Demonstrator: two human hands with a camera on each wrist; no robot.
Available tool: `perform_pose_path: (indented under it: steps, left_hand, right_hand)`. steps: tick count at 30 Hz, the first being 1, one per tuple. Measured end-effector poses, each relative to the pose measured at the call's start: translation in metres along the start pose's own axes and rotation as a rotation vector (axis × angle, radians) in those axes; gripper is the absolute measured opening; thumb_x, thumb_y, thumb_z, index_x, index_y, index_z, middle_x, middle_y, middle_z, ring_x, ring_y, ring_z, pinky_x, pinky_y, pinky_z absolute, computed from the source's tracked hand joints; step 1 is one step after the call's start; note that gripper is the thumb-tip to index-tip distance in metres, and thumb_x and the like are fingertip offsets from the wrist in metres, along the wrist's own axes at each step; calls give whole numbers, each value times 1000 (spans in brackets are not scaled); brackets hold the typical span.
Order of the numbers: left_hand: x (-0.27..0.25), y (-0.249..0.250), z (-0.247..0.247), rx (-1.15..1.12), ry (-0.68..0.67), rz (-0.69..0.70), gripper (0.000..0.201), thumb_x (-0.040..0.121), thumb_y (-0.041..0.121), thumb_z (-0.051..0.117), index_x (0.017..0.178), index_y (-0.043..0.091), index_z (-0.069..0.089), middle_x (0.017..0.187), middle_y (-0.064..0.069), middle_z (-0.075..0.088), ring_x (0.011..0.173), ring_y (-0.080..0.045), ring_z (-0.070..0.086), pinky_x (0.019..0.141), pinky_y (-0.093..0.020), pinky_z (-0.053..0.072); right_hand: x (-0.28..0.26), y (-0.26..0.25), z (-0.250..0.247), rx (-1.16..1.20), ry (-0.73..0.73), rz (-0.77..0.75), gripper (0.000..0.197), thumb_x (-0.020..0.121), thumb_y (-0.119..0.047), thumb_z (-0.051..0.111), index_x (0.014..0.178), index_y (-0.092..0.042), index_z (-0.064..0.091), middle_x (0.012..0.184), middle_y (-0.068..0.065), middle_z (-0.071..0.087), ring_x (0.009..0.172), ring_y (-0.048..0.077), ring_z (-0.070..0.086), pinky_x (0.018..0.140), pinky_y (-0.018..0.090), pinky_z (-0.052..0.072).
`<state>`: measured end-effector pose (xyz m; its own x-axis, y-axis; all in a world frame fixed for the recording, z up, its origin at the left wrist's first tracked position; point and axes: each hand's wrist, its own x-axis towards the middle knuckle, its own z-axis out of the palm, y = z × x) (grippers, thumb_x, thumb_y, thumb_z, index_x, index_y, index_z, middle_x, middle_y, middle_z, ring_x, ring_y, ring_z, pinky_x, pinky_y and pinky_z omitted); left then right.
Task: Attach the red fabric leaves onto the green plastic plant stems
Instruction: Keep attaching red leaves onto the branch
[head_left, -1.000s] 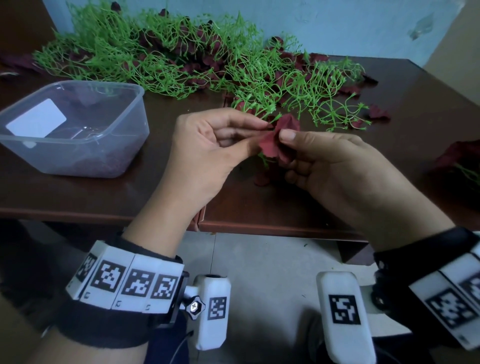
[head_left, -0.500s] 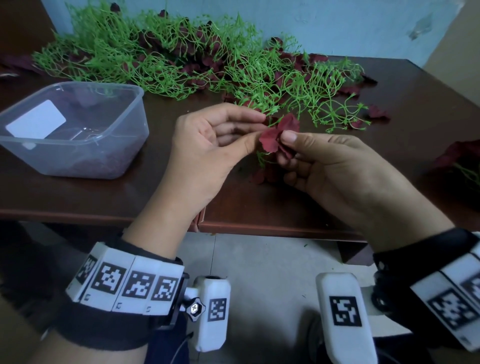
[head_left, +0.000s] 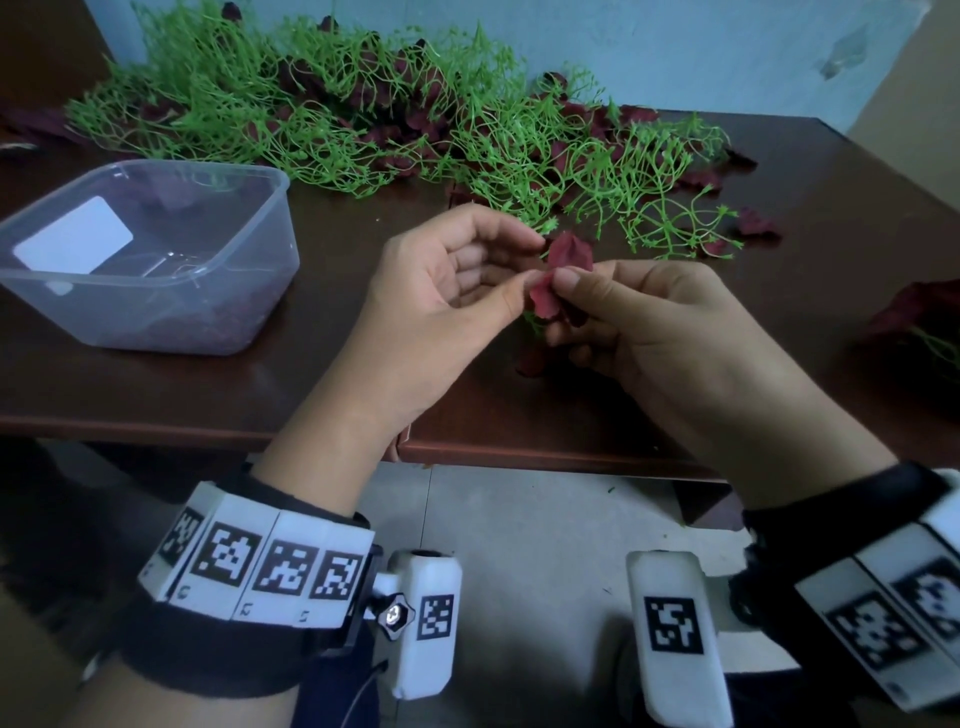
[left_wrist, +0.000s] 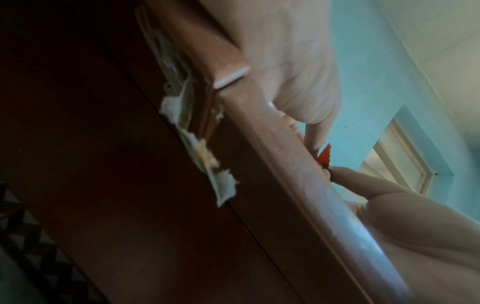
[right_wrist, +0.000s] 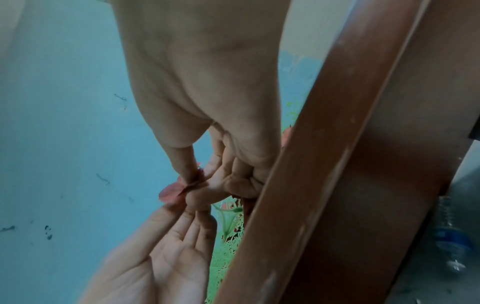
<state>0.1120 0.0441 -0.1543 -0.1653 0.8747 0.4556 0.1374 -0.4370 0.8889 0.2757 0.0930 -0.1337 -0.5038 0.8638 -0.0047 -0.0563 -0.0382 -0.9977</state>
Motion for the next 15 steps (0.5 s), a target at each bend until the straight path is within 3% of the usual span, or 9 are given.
perform_pose_path:
  steps: [7, 10, 13, 15]
  left_hand:
    - [0, 2, 0, -4, -35, -13, 26, 84, 0, 76, 101, 16, 63, 94, 1, 71, 90, -11, 67, 85, -24, 55]
    - [0, 3, -1, -4, -65, 34, 26, 87, -4, 70, 95, 17, 57, 91, -2, 64, 92, -22, 61, 84, -35, 52]
    - [-1, 3, 0, -52, -83, 50, 31, 88, -6, 67, 91, 16, 46, 93, -16, 62, 93, -34, 58, 81, -49, 48]
    - [-1, 2, 0, -61, -72, 34, 33, 86, -3, 68, 89, 17, 42, 93, -11, 67, 91, -35, 56, 77, -56, 46]
  right_hand:
    - [0, 0, -4, 61, -52, -6, 25, 75, -25, 72, 87, -3, 71, 69, 10, 67, 67, 16, 56, 66, 26, 43]
    - [0, 0, -5, 56, -73, 7, 22, 74, -27, 72, 83, -6, 72, 68, 9, 66, 66, 16, 54, 65, 25, 42]
    - [0, -1, -5, 62, -98, 11, 19, 75, -25, 71, 83, -8, 71, 70, 8, 66, 67, 14, 57, 65, 25, 42]
    - [0, -1, -5, 53, -100, 4, 20, 75, -24, 71, 87, -7, 71, 73, 9, 67, 70, 17, 59, 68, 26, 44]
